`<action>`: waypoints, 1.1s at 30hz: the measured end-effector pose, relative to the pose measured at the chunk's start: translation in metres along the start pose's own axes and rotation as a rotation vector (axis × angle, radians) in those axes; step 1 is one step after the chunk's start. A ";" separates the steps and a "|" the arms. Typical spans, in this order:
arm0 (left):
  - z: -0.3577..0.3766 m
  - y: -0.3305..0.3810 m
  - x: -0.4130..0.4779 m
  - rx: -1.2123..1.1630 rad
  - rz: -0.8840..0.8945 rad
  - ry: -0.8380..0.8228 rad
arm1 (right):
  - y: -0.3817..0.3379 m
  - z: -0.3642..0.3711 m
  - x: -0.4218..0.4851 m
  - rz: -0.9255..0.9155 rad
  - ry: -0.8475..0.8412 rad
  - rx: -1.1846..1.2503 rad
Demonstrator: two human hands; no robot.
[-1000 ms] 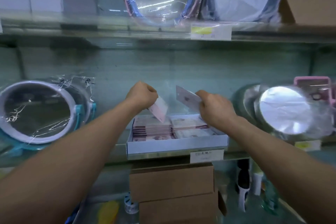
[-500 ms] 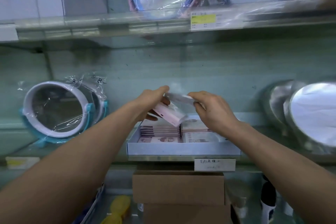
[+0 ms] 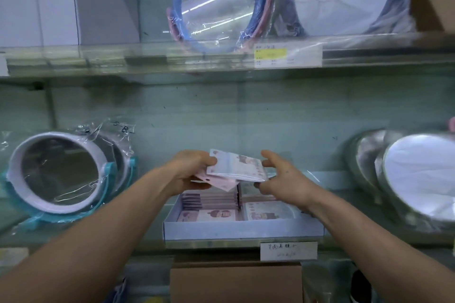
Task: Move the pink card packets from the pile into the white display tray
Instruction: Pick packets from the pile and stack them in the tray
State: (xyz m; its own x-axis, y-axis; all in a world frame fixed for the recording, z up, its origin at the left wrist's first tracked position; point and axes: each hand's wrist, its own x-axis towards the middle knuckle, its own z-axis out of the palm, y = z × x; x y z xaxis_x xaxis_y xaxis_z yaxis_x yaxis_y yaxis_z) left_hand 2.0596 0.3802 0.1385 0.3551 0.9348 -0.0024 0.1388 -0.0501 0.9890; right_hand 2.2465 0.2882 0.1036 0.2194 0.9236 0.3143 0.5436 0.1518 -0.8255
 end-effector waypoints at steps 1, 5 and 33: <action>-0.001 -0.001 0.000 -0.020 -0.003 -0.012 | 0.000 -0.001 -0.002 0.016 -0.015 0.034; -0.001 -0.008 -0.001 -0.029 0.011 -0.050 | -0.004 -0.001 -0.007 0.086 -0.034 0.165; 0.017 0.004 -0.014 -0.173 -0.112 -0.206 | -0.014 -0.026 -0.028 -0.165 0.322 -0.297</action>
State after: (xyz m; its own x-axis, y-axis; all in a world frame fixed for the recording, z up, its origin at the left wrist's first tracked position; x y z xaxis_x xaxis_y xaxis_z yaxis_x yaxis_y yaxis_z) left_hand 2.0709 0.3610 0.1403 0.5291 0.8392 -0.1256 0.0343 0.1267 0.9913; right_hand 2.2535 0.2511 0.1183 0.3257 0.7320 0.5984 0.7902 0.1367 -0.5973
